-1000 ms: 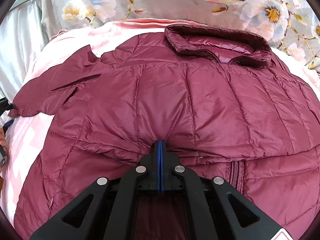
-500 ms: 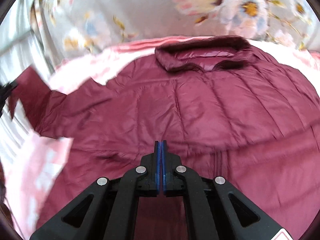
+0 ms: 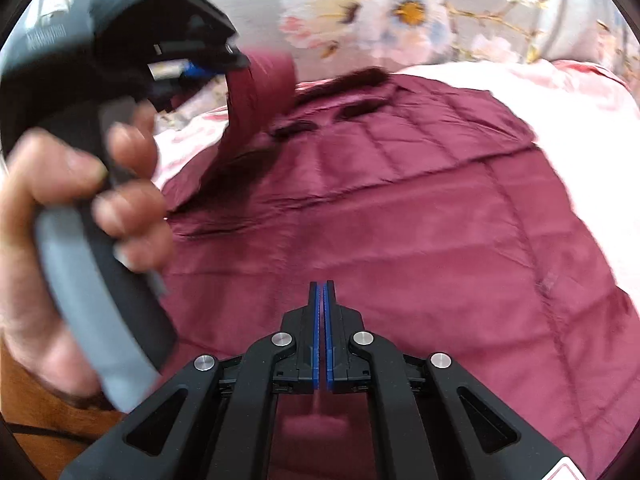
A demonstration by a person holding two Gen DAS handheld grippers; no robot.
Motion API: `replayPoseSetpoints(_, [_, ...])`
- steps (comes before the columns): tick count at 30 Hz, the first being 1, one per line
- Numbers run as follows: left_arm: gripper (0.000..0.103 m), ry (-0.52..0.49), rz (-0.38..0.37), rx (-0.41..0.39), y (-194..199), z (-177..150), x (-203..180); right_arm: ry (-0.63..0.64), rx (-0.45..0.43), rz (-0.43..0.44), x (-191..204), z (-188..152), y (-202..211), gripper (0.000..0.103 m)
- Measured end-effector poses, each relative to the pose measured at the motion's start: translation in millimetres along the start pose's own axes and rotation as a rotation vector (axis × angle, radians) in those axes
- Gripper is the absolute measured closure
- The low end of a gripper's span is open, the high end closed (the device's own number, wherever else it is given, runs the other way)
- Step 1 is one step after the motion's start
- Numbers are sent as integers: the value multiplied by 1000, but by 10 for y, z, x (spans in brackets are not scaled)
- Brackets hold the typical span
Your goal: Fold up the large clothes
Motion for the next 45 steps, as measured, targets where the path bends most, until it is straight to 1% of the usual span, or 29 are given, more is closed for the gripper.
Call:
replayPoseSetpoints(1, [57, 26, -14, 20, -69, -103, -8, -8, 0, -8, -74, 0, 9, 97])
replayPoseSetpoints(2, [31, 52, -22, 20, -76, -183, 13, -14, 2, -14, -114, 0, 7, 94])
replayPoseSetpoints(3, [27, 72, -26, 7, -40, -248, 29, -22, 6, -19, -170, 11, 3, 93])
replayPoseSetpoints(4, [26, 91, -39, 2, -4, -289, 74, -38, 7, -18, -220, 44, 0, 87])
replayPoseSetpoints(5, [23, 103, -49, 11, 22, -306, 92, -51, 2, -15, -254, 70, 5, 76])
replayPoseSetpoints(6, [21, 131, -65, 28, 58, -306, 186, -68, -9, -11, -299, 116, 14, 71])
replayPoseSetpoints(7, [21, 157, -76, 27, 93, -301, 273, -85, -26, -7, -346, 195, 19, 61])
replayPoseSetpoints(9, [21, 217, -72, 21, 159, -276, 495, -104, -50, 2, -403, 329, 16, 58])
replayPoseSetpoints(13, [21, 419, -44, 38, 190, -227, 1228, -160, -67, 35, -487, 633, -129, 52])
replayPoseSetpoints(15, [21, 496, -13, 48, 185, -245, 1542, -163, -68, 36, -432, 808, -258, 50])
replayPoseSetpoints(18, [21, 628, 7, 61, 190, -356, 2001, -102, -64, 47, -188, 974, -407, 46])
replayPoseSetpoints(19, [21, 651, 14, 61, 195, -387, 2082, -65, -64, 48, -69, 1005, -445, 43])
replayPoseSetpoints(20, [21, 669, 24, 59, 205, -415, 2162, -30, -60, 48, 31, 1024, -479, 36])
replayPoseSetpoints(22, [21, 683, 44, 55, 223, -455, 2273, 73, -34, 47, 313, 1021, -596, 31])
replayPoseSetpoints(23, [21, 683, 52, 56, 226, -471, 2304, 135, -17, 29, 457, 1009, -702, 31])
replayPoseSetpoints(25, [21, 683, 67, 62, 214, -509, 2346, 237, -13, -43, 623, 1032, -892, 33])
replayPoseSetpoints(27, [21, 681, 77, 69, 197, -534, 2371, 245, -42, -110, 578, 1151, -970, 34])
replayPoseSetpoints(28, [21, 681, 80, 73, 198, -548, 2386, 208, -66, -147, 467, 1254, -970, 35])
replayPoseSetpoints(29, [21, 683, 80, 74, 198, -550, 2402, 124, -98, -183, 272, 1371, -917, 35])
replayPoseSetpoints(30, [21, 683, 80, 74, 201, -553, 2416, -1, -134, -203, 4, 1488, -820, 35])
replayPoseSetpoints(33, [21, 686, 82, 65, 216, -537, 2459, -234, -169, -171, -518, 1548, -622, 31])
replayPoseSetpoints(34, [21, 694, 72, 65, 203, -534, 2474, -247, -156, -154, -603, 1528, -615, 30])
replayPoseSetpoints(36, [21, 717, 47, 73, 173, -545, 2483, -214, -116, -128, -639, 1491, -683, 30])
replayPoseSetpoints(38, [21, 759, 0, 88, 113, -572, 2479, -199, -91, -104, -641, 1442, -767, 30])
replayPoseSetpoints(40, [21, 806, -48, 105, 48, -605, 2473, -217, -71, -65, -667, 1404, -840, 33])
replayPoseSetpoints(42, [21, 842, -72, 112, -2, -618, 2486, -240, -45, -32, -677, 1408, -953, 44])
replayPoseSetpoints(43, [21, 857, -83, 108, -24, -606, 2501, -250, -33, -16, -686, 1424, -1001, 54])
replayPoseSetpoints(44, [23, 869, -92, 106, -41, -594, 2518, -252, -28, -5, -680, 1417, -1035, 70])
replayPoseSetpoints(45, [30, 886, -101, 101, -71, -578, 2549, -250, -21, 2, -668, 1436, -1064, 79])
Point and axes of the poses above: each gripper's, at about its wrist camera, not at the fingertips, and y roughly against the way its jaws point, x to its left, z to its top, the point moved 2 cm from there along -y, roughly the way its jaws point, and after that the axes turned 2 degrees about -x, right-handed, at the moved point
